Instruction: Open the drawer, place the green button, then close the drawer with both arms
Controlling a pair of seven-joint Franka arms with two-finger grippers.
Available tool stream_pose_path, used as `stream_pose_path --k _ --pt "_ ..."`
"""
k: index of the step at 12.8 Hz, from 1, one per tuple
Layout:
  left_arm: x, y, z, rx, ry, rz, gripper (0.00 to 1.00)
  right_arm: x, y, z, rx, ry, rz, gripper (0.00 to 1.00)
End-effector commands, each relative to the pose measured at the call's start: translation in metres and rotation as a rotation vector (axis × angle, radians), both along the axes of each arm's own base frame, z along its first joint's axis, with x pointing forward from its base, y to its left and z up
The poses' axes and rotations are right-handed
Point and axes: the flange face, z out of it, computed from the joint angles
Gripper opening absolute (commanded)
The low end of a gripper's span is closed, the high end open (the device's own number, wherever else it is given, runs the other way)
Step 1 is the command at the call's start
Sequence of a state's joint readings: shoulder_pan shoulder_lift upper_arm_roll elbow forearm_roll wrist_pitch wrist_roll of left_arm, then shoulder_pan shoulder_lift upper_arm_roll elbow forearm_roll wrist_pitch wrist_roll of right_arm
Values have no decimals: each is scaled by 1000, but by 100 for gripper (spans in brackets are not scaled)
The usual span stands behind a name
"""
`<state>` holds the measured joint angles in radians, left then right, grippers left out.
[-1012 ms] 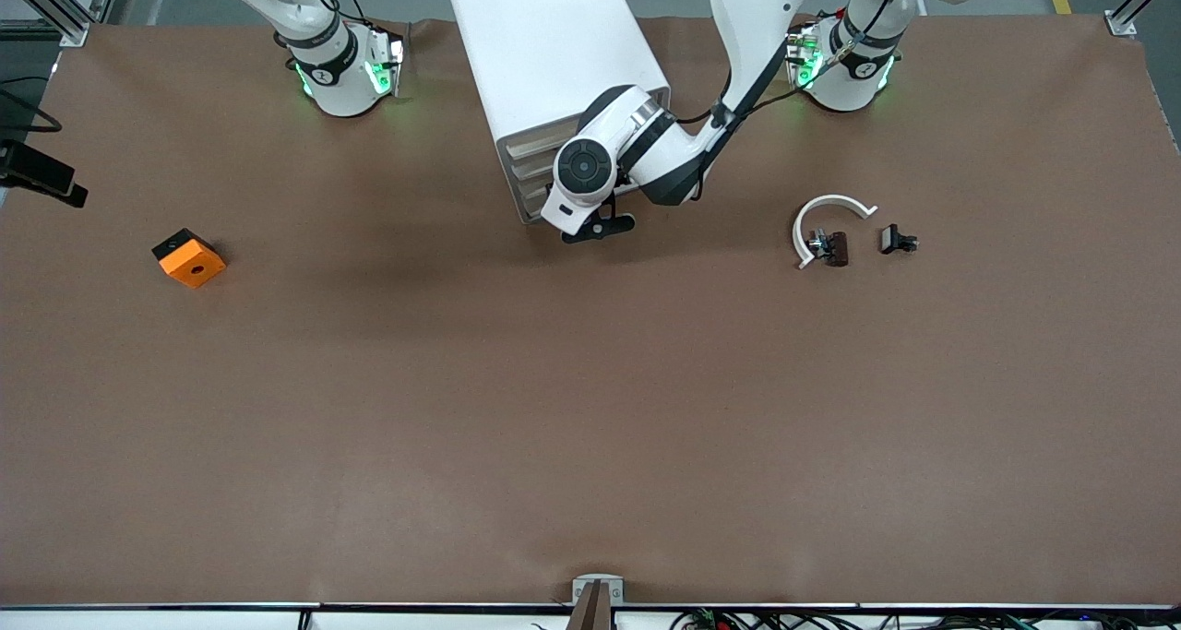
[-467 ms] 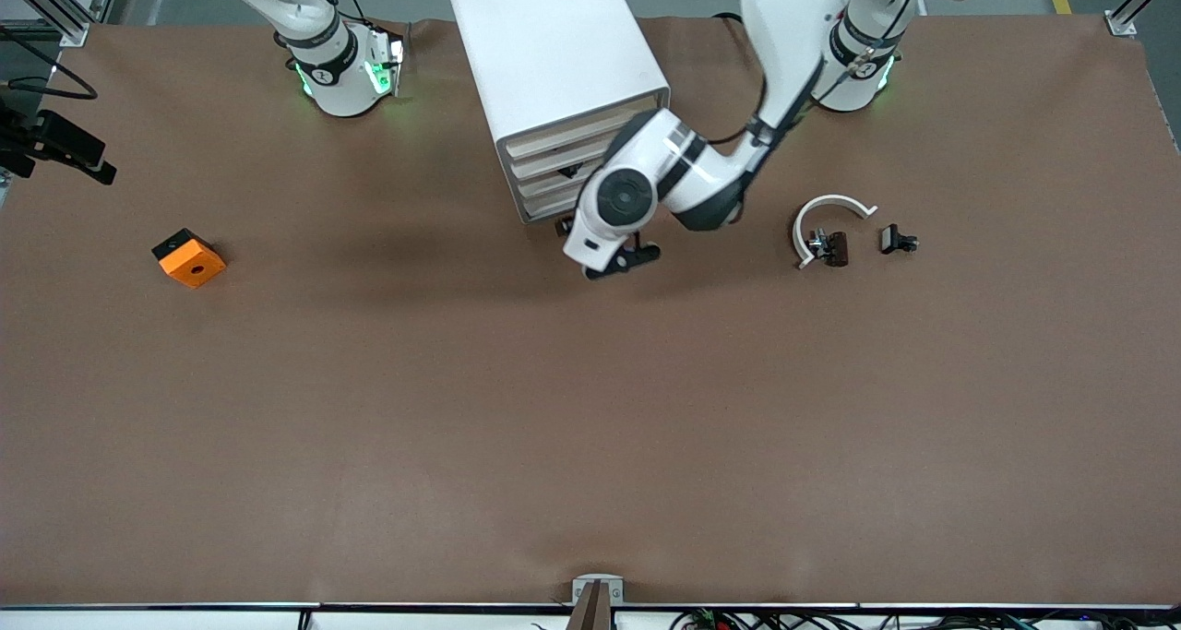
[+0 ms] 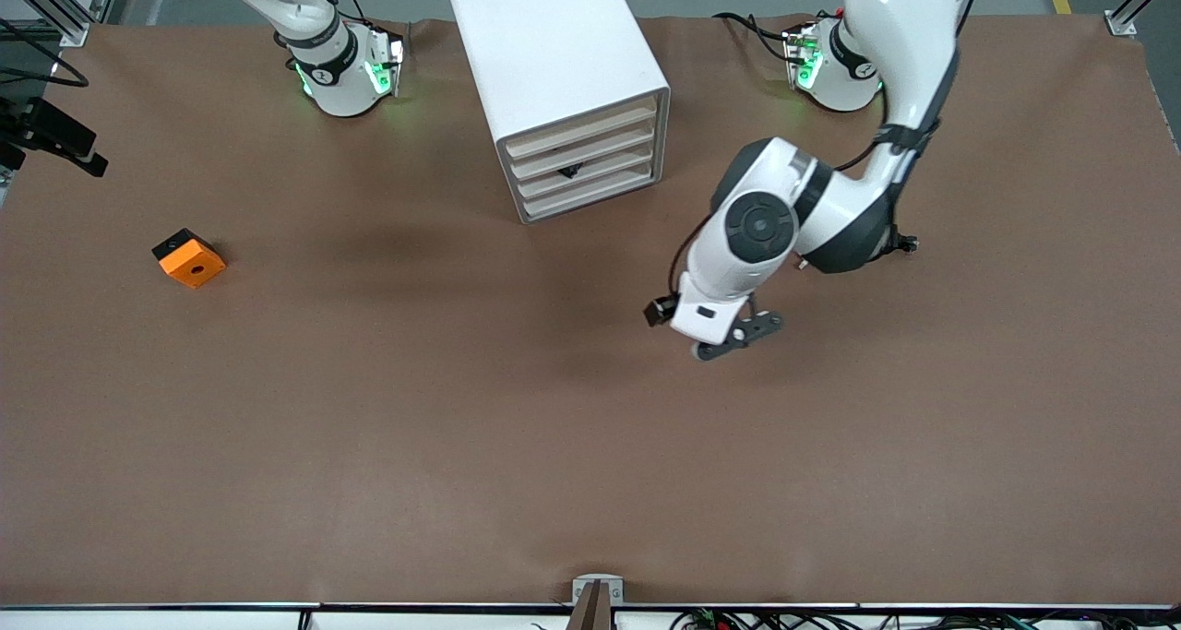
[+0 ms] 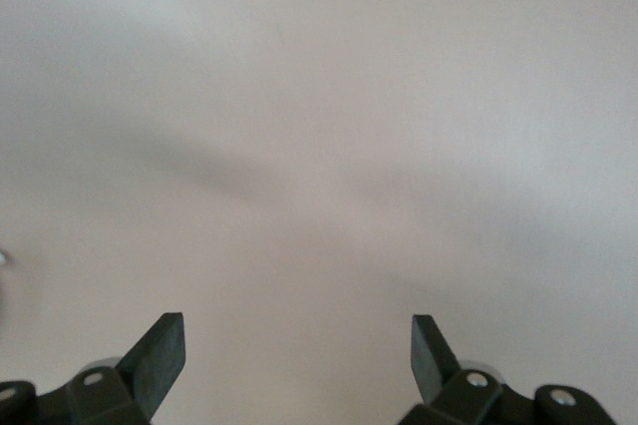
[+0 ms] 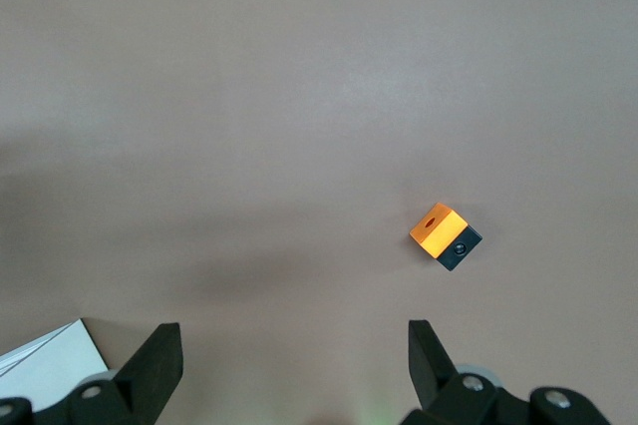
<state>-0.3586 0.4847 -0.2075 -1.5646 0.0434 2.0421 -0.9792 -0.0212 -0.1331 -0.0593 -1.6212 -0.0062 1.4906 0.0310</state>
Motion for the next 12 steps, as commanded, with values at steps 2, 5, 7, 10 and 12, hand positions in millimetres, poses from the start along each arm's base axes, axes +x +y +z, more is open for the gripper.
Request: stream_pose_path --k 2,5,7,10,12 --pt "28 70 67 23 -114 25 100 -9 2 0 16 12 6 100" --pt "46 136 122 45 -108 76 100 -11 2 1 18 18 3 100" --pt "52 173 147 61 -67 110 100 -12 -1 4 19 15 -8 100" --pt "42 199 195 56 -111 32 100 -15 -3 3 23 34 -9 100" --pt "27 216 222 66 -120 -30 100 -15 -3 3 23 33 -6 100"
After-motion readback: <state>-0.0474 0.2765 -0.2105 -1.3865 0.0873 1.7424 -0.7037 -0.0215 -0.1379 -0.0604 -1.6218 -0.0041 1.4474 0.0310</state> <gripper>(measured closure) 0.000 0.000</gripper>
